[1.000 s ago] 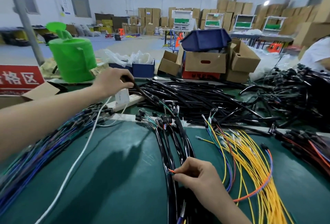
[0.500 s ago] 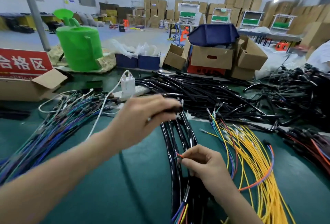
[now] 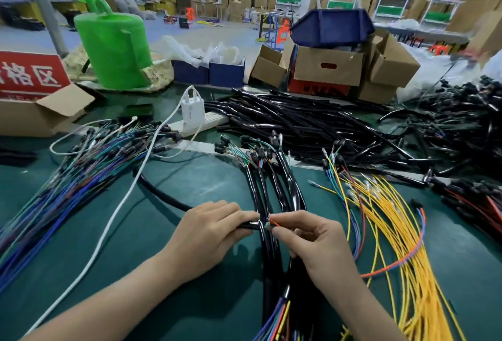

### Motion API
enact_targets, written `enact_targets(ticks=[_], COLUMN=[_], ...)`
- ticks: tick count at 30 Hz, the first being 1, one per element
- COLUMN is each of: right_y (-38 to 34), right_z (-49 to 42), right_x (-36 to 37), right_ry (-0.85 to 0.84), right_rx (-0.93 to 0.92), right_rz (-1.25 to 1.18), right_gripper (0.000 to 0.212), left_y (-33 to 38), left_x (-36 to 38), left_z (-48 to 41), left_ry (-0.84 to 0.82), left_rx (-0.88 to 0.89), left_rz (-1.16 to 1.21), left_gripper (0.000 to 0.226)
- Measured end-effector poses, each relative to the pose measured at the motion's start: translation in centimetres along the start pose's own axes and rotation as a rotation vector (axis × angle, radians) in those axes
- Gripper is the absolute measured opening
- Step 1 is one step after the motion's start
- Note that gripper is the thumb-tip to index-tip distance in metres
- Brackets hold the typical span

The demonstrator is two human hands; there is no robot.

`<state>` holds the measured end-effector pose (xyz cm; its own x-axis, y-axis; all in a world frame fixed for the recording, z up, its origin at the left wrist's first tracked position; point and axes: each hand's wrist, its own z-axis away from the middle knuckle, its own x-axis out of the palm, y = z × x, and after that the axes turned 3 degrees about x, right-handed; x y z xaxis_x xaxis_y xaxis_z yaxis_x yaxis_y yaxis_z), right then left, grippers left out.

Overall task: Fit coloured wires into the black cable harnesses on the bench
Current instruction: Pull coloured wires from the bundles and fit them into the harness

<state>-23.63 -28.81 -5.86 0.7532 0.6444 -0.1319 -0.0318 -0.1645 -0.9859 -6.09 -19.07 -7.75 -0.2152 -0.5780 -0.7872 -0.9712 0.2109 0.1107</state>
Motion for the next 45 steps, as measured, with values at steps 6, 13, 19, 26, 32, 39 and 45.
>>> enact_targets(ticks=[6,13,19,26,32,39,45], right_y=[0.4,0.5,0.5,0.5,0.1,-0.4,-0.3], right_z=[0.5,0.6,0.6,0.7,0.6,0.5,0.5], right_x=[1.3,1.6,1.6,1.7,1.3,0.9,0.8], right_ry=[0.115,0.126,0.14,0.143,0.114,0.059,0.027], right_rx=[-0.078,-0.089,-0.092,-0.131,-0.27,-0.288,-0.201], right_rz=[0.078,0.098,0.172,0.279,0.579,0.54,0.418], right_gripper=[0.019,0.019,0.017,0.019,0.016,0.009,0.018], left_y=[0.7,0.4,0.4,0.5,0.5,0.5,0.6], left_x=[0.1,0.4,0.6,0.3,0.4,0.5,0.6], left_z=[-0.2,0.2,0.3,0.3,0.3,0.2,0.3], left_ry=[0.026,-0.038,-0.053,-0.035,-0.067,-0.066,-0.082], left_rx=[-0.033,-0.042,-0.044,-0.058,-0.036,-0.007,0.044], left_rz=[0.091,0.274,0.307,0.334,0.317,0.319,0.299], left_gripper=[0.034,0.024,0.027,0.03,0.035,0.037,0.035])
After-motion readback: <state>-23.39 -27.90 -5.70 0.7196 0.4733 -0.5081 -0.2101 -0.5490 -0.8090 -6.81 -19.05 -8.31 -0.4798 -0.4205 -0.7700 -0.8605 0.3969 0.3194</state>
